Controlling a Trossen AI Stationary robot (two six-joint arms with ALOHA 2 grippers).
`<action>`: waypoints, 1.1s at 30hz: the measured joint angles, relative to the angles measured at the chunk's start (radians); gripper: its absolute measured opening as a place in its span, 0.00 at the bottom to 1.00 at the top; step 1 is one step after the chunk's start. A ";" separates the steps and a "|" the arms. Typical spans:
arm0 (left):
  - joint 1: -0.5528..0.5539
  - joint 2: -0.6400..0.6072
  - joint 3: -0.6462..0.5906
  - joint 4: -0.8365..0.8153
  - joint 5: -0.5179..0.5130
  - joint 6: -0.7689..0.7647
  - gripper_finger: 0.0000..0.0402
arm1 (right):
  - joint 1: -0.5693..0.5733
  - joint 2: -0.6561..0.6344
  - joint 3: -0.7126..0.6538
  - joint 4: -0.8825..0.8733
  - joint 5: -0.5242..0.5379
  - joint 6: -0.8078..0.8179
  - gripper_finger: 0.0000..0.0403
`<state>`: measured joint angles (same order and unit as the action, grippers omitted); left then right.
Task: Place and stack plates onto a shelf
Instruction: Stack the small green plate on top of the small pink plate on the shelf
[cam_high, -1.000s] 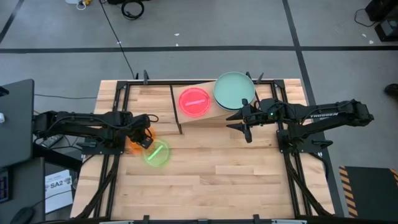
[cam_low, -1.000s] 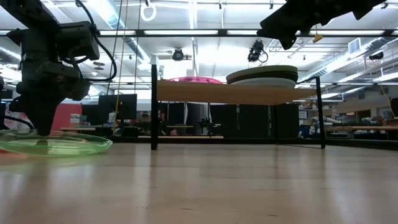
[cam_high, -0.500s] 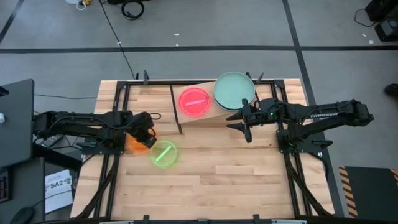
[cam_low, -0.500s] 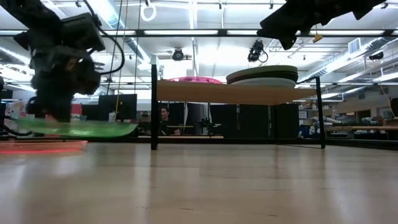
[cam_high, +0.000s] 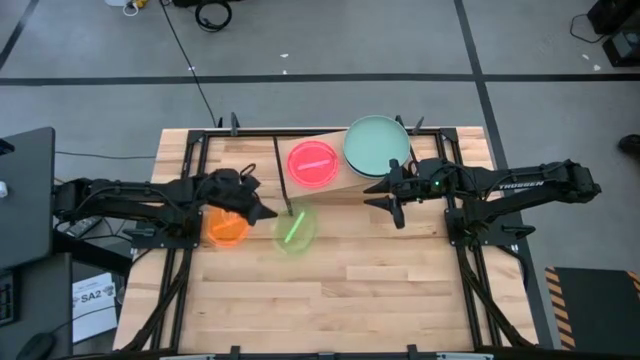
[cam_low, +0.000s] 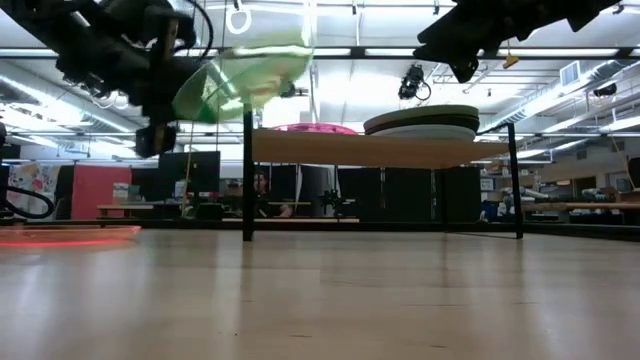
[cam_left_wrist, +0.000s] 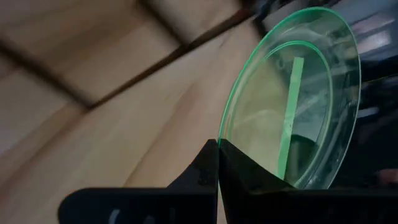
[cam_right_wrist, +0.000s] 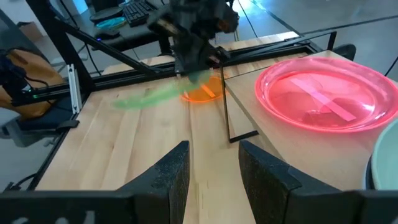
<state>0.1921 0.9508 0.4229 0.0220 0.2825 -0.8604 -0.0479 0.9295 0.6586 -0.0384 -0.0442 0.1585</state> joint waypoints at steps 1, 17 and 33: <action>0.000 0.000 0.000 0.036 -0.001 -0.001 0.01 | 0.000 0.000 0.000 0.000 0.007 0.000 0.36; 0.000 0.000 0.002 0.450 -0.446 0.259 0.01 | 0.000 0.000 0.001 0.163 0.160 -0.003 0.36; 0.000 0.000 0.002 0.742 -0.840 0.641 0.01 | 0.000 0.156 0.001 0.638 0.308 -0.246 0.36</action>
<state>0.1925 0.9504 0.4244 0.7645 -0.5572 -0.2197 -0.0483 1.0854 0.6594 0.5997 0.2639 -0.0872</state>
